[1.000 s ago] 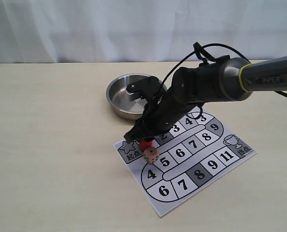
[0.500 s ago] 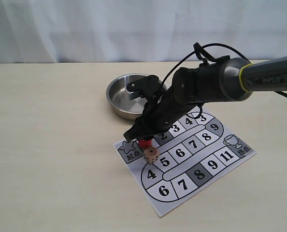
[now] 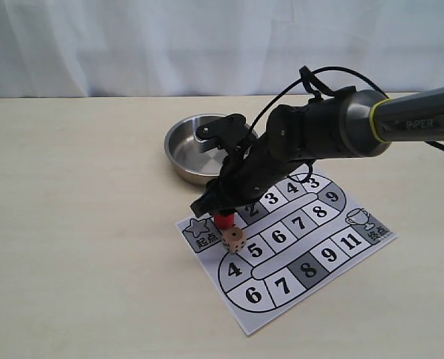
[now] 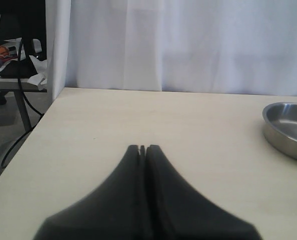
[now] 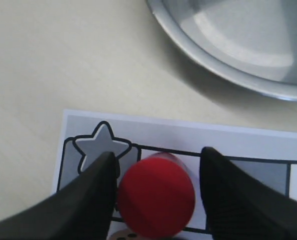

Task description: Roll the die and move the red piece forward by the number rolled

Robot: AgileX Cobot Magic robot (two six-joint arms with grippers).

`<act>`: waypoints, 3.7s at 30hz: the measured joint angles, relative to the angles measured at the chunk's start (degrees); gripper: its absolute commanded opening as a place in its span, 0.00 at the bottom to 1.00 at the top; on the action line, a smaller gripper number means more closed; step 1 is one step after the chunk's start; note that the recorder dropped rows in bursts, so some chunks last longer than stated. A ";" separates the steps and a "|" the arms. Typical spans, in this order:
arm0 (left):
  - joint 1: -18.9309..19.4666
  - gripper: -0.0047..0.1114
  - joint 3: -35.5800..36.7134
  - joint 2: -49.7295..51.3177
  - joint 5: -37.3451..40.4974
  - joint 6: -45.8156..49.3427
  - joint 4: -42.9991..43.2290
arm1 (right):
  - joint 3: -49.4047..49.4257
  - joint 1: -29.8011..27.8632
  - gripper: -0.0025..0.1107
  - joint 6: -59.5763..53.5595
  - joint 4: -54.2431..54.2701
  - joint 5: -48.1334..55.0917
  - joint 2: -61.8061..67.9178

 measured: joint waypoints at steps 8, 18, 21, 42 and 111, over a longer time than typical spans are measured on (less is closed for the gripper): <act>0.00 0.04 0.00 0.00 0.00 0.00 0.00 | 0.00 0.00 0.45 0.00 0.00 0.00 0.50; 0.00 0.04 0.00 0.00 0.00 0.00 0.00 | -2.14 0.00 0.45 0.92 0.00 2.09 -1.65; 0.00 0.04 0.00 0.00 0.00 0.00 0.00 | -2.14 0.00 0.44 1.68 0.00 2.07 -3.94; 0.00 0.04 0.00 0.00 0.00 0.00 0.00 | -2.14 -16.90 0.06 5.79 -2.90 9.46 -4.89; 0.00 0.04 0.00 0.00 0.00 0.00 0.00 | 19.27 -30.17 0.06 7.27 -12.14 17.56 -79.77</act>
